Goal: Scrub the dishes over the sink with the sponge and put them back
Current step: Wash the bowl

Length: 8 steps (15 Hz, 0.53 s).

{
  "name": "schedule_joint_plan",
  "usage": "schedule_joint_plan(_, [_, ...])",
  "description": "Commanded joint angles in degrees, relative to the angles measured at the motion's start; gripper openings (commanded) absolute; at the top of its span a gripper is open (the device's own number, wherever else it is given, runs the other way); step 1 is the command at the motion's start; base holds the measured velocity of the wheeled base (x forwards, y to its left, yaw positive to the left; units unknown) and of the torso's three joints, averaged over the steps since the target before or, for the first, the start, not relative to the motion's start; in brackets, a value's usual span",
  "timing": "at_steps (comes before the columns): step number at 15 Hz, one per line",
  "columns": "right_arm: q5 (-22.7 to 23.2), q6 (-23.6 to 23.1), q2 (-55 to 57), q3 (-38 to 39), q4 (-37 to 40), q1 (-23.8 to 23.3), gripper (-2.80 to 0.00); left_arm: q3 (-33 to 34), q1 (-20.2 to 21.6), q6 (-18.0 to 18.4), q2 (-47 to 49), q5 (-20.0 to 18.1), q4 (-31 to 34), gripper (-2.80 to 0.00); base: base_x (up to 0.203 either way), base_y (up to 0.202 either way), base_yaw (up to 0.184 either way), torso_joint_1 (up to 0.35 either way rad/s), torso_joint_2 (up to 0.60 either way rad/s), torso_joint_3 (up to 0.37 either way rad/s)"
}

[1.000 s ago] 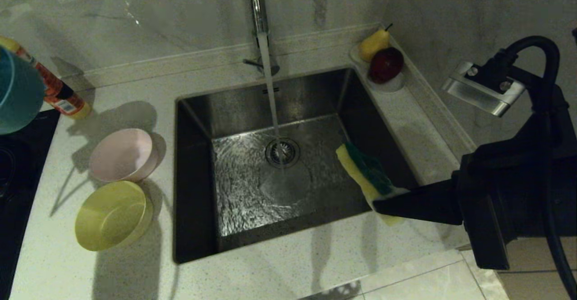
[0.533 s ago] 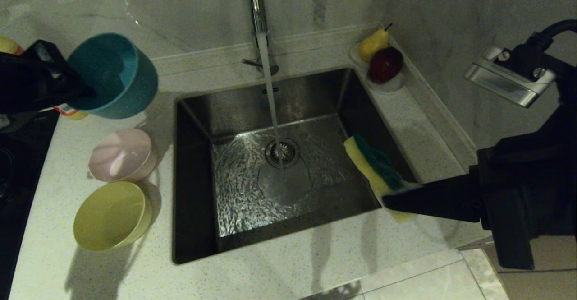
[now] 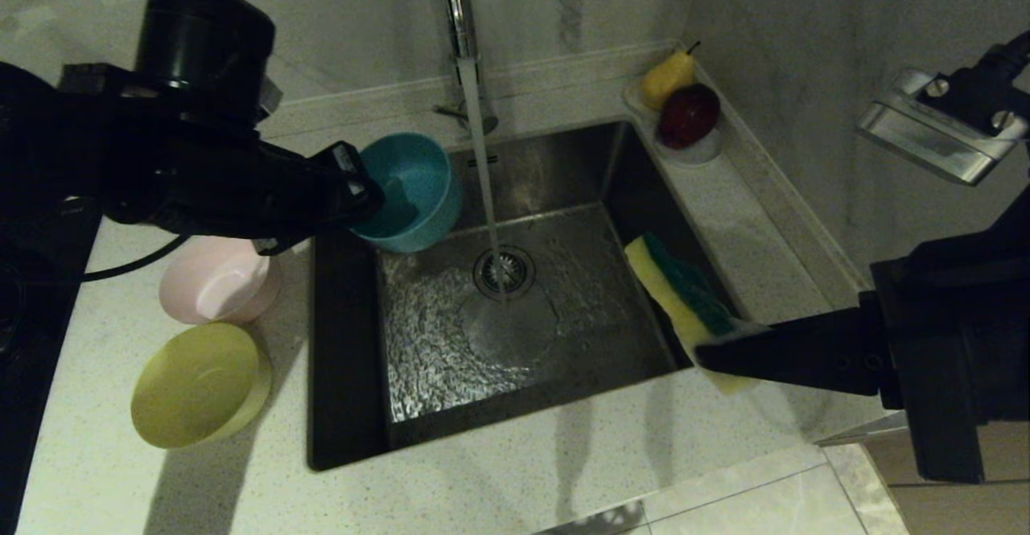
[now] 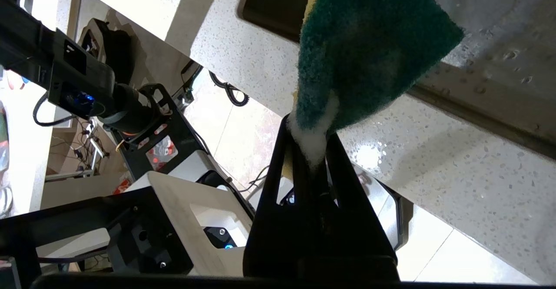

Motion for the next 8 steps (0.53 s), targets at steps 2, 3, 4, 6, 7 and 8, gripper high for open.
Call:
schedule_joint_plan(2, [0.2, -0.1, -0.2, 0.6, 0.0, -0.6, -2.80, -2.6, -4.2, -0.2, 6.7, 1.4, -0.2, -2.80, 0.000, 0.000, 0.000, 0.000, 0.00, 0.000])
schedule_joint_plan(3, [0.3, -0.1, -0.4, 0.7, 0.0, -1.0, -2.80, -2.9, -4.8, -0.3, 7.8, 1.8, -0.3, -2.80, 0.000, 0.000, 0.000, 0.000, 0.00, 0.000])
schedule_joint_plan(4, [0.3, -0.1, -0.6, 0.8, 0.0, -1.2, -2.80, -3.2, -5.2, -0.3, 8.8, 2.5, -0.6, -2.80, 0.000, 0.000, 0.000, 0.000, 0.00, 0.000])
schedule_joint_plan(6, [0.3, 0.0, -1.2, 1.6, 0.0, -1.2, -2.80, -3.5, -6.0, -0.2, 10.3, 3.7, -2.3, -2.80, 0.000, 0.000, 0.000, 0.000, 0.00, 0.000])
schedule_joint_plan(7, [0.3, 0.0, -1.5, 1.6, 0.0, -1.2, -2.80, -3.7, -6.1, -0.2, 10.7, 3.8, -2.5, -2.80, 0.000, 0.000, 0.000, 0.000, 0.00, 0.000])
schedule_joint_plan(8, [0.3, 0.0, -1.6, 1.6, 0.0, -1.2, -2.80, -4.2, -6.1, -0.3, 11.2, 4.3, -2.5, -2.80, 0.000, 0.000, 0.000, 0.000, 0.00, 0.000])
